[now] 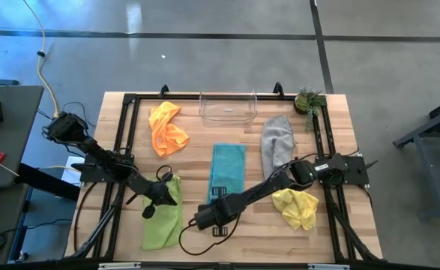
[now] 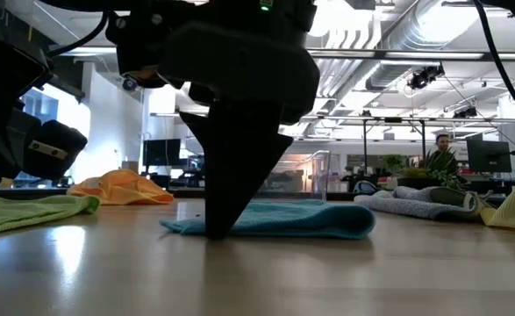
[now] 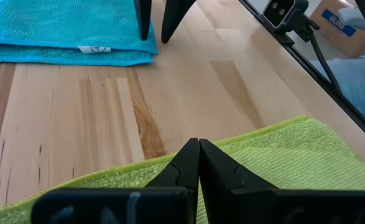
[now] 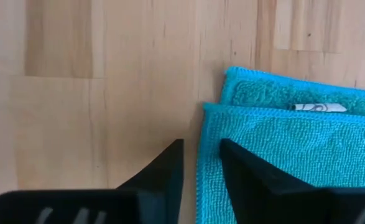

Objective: Fold microfiber towels
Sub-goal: Fold the blue towel on the table

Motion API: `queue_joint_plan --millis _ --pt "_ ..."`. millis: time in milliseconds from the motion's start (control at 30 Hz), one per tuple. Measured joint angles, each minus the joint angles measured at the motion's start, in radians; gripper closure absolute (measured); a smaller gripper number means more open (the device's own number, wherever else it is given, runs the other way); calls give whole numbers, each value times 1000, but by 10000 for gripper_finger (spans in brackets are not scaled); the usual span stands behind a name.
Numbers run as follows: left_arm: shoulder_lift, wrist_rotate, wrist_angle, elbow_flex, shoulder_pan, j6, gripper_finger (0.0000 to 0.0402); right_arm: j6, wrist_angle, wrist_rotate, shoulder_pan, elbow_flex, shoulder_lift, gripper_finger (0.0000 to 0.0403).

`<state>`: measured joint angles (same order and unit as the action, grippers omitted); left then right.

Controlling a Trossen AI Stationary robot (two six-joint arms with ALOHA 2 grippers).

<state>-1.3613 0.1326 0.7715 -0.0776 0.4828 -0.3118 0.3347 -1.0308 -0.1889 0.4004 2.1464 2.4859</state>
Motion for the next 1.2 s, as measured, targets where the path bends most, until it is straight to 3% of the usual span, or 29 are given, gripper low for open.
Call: queue_joint_plan --millis 300,1200 --pt "0 10 0 0 0 0 402 4 8 -20 -4 -1 0 398" --pt "0 11 -62 0 49 -44 401 186 -29 69 -13 83 -11 391"
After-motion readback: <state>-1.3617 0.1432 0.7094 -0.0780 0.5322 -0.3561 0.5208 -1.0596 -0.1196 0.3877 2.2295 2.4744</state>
